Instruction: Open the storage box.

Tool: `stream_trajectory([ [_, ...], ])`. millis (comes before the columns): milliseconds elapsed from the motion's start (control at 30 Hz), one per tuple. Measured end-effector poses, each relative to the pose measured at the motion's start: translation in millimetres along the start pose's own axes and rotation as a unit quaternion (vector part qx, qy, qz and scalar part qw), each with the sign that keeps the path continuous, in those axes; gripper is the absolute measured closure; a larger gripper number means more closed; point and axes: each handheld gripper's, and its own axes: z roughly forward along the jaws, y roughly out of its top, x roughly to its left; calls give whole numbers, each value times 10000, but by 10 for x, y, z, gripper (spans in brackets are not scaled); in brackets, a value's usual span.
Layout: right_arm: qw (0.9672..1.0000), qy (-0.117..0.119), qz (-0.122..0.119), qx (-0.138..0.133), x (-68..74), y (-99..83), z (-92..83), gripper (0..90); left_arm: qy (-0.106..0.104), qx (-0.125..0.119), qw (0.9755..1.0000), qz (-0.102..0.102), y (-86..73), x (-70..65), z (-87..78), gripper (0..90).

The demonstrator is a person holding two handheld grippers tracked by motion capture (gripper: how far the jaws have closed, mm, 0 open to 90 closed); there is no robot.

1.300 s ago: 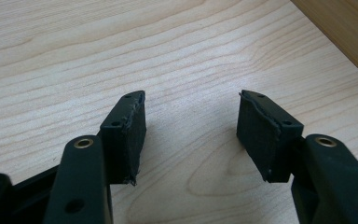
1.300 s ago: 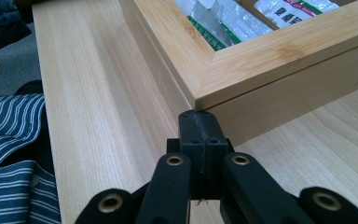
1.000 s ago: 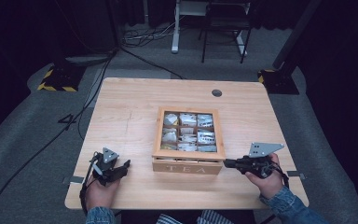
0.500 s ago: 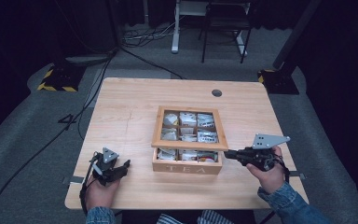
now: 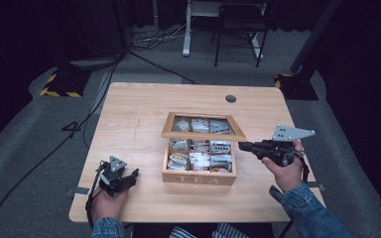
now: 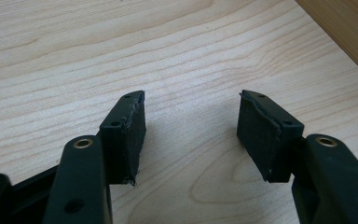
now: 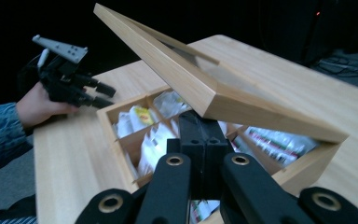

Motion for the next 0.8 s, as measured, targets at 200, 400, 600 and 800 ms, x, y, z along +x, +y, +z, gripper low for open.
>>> stream_trajectory([
  [200,9999,-109,-20,8,-59,147,25,900,41,-3,10000,-10,-1,-7,-1,427],
  [400,9998,-112,-15,147,-77,215,43,900,55,-5,10000,-32,-1,-10,0,423],
  [600,9996,-178,-72,189,-75,226,41,900,68,-5,10000,-67,-3,-14,-1,420],
  [800,9998,-187,-44,111,-77,213,40,900,160,37,9997,-161,-1,-7,1,360],
])
